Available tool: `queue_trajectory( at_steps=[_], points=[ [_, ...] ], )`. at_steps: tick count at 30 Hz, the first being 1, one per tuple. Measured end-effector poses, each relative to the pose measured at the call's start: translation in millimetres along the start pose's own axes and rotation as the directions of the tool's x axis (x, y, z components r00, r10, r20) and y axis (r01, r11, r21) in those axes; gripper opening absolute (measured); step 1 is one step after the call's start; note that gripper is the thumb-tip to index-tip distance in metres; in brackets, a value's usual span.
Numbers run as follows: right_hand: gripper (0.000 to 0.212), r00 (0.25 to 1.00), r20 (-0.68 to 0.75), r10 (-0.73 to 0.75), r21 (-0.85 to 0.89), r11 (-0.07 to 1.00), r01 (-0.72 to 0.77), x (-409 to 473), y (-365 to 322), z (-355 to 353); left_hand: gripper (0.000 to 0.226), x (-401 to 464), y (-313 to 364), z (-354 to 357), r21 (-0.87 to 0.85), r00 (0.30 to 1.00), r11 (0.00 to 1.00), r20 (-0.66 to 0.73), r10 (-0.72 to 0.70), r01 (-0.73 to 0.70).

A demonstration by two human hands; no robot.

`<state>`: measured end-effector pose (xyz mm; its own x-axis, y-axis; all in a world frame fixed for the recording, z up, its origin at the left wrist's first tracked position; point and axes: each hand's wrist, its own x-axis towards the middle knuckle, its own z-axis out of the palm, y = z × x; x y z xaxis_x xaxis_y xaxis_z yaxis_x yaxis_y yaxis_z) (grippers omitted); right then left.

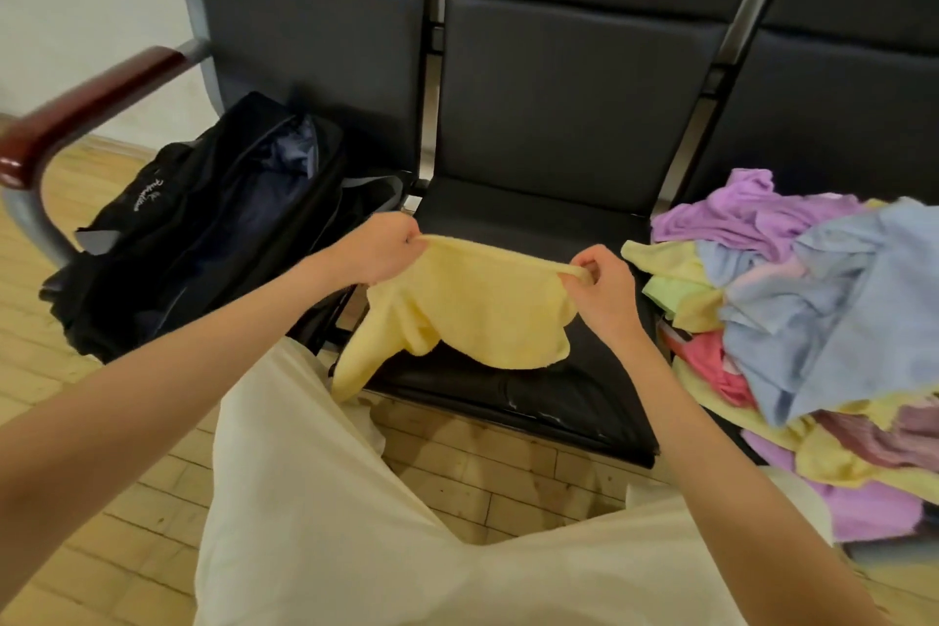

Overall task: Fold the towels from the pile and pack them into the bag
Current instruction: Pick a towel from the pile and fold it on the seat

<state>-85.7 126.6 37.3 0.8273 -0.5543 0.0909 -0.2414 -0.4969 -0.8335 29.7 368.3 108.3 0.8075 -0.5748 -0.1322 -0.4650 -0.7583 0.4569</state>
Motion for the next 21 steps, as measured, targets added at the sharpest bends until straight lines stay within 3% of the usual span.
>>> queue_trajectory(
  at_steps=[2, 4, 8, 12, 15, 18, 21],
  points=[
    [0.012, 0.998, 0.066, 0.008, -0.063, 0.998, -0.004, -3, -4, -8, 0.027, 5, 16, -11, -0.07, 0.996, 0.996, -0.062, -0.061, 0.056],
    [0.014, 0.991, 0.137, 0.014, -0.08, 0.997, -0.003, -6, -7, -16, 0.026, 6, 34, -19, -0.246, 0.975, 0.968, -0.197, -0.101, 0.05],
    [0.013, 0.971, 0.238, 0.011, 0.017, 1.0, -0.016, -13, -8, -34, 0.028, 8, 61, -30, -0.59, 0.914, 0.806, -0.346, -0.21, -0.038],
    [0.012, 0.965, 0.245, 0.099, 0.166, 0.976, -0.142, -18, -1, -52, 0.027, 9, 80, -37, -0.719, 0.903, 0.684, -0.366, -0.225, -0.121],
    [0.012, 0.964, 0.214, 0.158, 0.178, 0.964, -0.198, -19, 12, -56, 0.022, 9, 89, -35, -0.732, 0.912, 0.665, -0.359, -0.197, -0.145],
    [0.013, 0.961, 0.186, 0.206, 0.08, 0.971, -0.224, -17, 32, -54, 0.024, 17, 79, -23, -0.724, 0.91, 0.684, -0.34, -0.238, -0.092],
    [0.024, 0.933, 0.297, 0.202, -0.204, 0.968, -0.144, -14, 57, -46, 0.021, 25, 52, -5, -0.756, 0.904, 0.654, -0.267, -0.334, 0.019]
  ],
)
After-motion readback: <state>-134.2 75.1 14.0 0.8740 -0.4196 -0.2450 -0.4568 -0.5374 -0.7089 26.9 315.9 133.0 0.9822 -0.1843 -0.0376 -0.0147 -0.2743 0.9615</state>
